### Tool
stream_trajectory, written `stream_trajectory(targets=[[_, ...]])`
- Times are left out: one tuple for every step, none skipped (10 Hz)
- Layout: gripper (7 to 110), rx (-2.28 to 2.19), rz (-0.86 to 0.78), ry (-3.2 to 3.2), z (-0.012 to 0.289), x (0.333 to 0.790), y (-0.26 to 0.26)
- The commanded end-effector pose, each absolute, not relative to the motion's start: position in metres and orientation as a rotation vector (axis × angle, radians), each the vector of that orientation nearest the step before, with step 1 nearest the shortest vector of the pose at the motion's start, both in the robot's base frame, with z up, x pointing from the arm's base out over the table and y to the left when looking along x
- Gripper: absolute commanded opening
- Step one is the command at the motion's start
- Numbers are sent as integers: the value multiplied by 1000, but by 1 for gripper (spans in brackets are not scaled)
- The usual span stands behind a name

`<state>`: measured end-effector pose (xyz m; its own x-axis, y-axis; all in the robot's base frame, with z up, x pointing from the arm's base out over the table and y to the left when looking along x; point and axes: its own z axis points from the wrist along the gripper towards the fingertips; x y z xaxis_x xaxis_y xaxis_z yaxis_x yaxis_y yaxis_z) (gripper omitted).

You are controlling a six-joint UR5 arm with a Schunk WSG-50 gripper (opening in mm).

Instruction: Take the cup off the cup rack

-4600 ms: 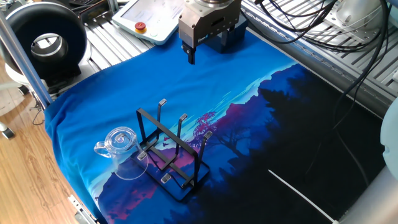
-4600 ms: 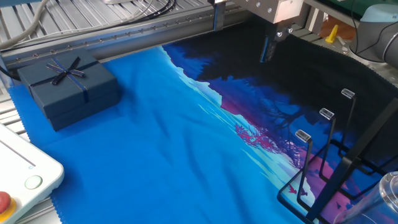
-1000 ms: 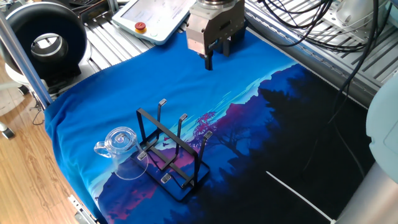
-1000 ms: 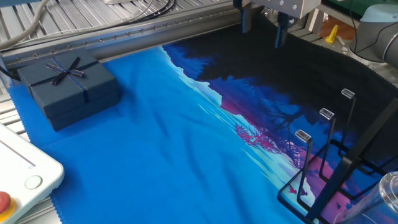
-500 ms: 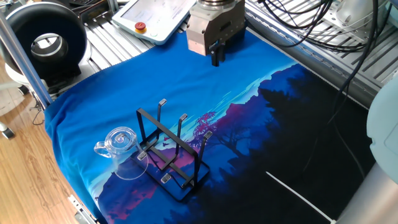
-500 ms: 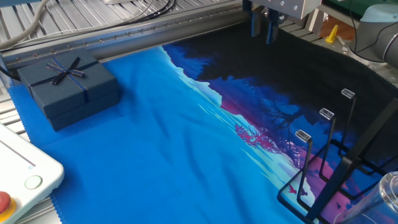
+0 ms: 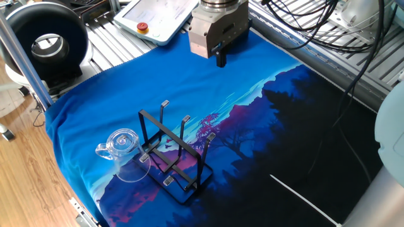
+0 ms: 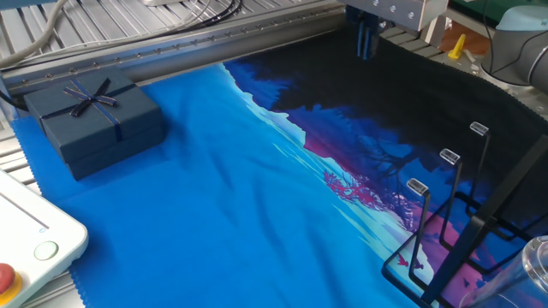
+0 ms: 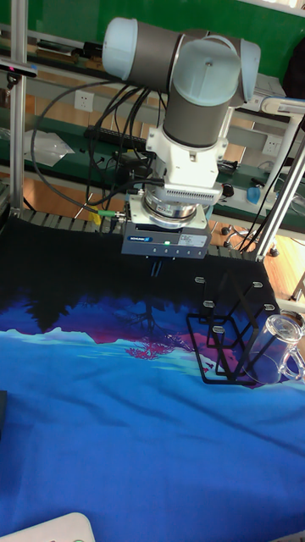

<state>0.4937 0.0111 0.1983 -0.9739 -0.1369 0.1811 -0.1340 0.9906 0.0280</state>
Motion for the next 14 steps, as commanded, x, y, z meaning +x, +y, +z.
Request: stream_trajectory(targets=[[7,198,-37,-2957,198,494,15],[7,198,-37,-2957,198,493,16],[7,198,-35,-2960,197,494,16],[7,198,-34,-2963,196,494,17],[7,199,-41,-2964,196,494,19],[7,199,-43,-2966,196,494,19],[7,200,-43,-2967,195,494,20],[7,199,-39,-2967,195,494,20],[7,204,-36,-2972,194,494,20],[7,211,-34,-2979,193,496,20],[7,218,-34,-2983,193,497,20],[7,223,-34,-2985,193,498,20],[7,228,-36,-2990,193,499,20],[7,236,-45,-2994,192,500,21]])
